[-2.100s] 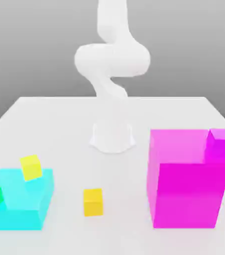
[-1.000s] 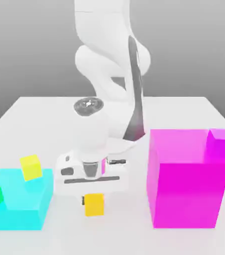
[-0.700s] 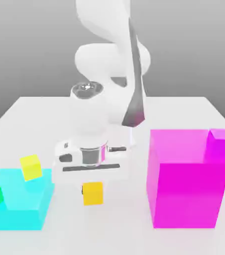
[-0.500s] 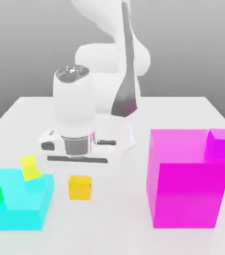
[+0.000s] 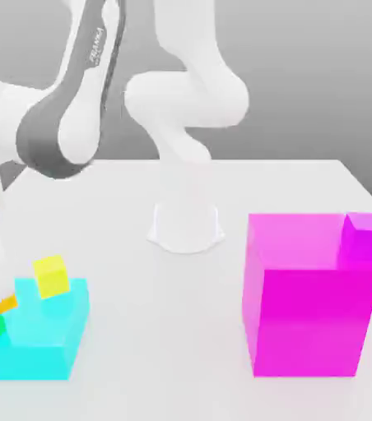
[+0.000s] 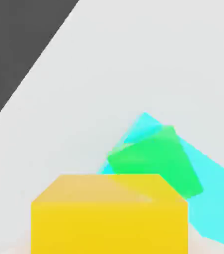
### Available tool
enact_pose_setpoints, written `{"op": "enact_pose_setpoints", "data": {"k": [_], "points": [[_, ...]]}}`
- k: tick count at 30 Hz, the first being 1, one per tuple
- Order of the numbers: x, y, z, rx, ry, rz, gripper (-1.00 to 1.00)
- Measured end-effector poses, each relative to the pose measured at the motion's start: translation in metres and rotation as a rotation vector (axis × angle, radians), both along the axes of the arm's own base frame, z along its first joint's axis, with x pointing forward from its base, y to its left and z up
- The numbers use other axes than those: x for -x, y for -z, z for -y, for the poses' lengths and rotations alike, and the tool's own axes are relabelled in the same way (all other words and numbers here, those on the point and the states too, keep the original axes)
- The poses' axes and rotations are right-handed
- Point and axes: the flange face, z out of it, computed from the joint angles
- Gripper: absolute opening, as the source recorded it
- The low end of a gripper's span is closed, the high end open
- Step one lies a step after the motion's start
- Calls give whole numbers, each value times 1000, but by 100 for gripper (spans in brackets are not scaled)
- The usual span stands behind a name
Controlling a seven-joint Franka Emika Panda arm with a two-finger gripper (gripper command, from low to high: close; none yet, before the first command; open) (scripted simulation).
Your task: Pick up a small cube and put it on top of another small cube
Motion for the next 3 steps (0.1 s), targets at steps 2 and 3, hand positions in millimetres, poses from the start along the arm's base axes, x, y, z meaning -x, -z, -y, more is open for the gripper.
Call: {"op": "enact_pose_setpoints", "data": {"k": [2,3], "points": [[0,0,0,0,0,0,100],[0,0,0,0,0,0,100]]}}
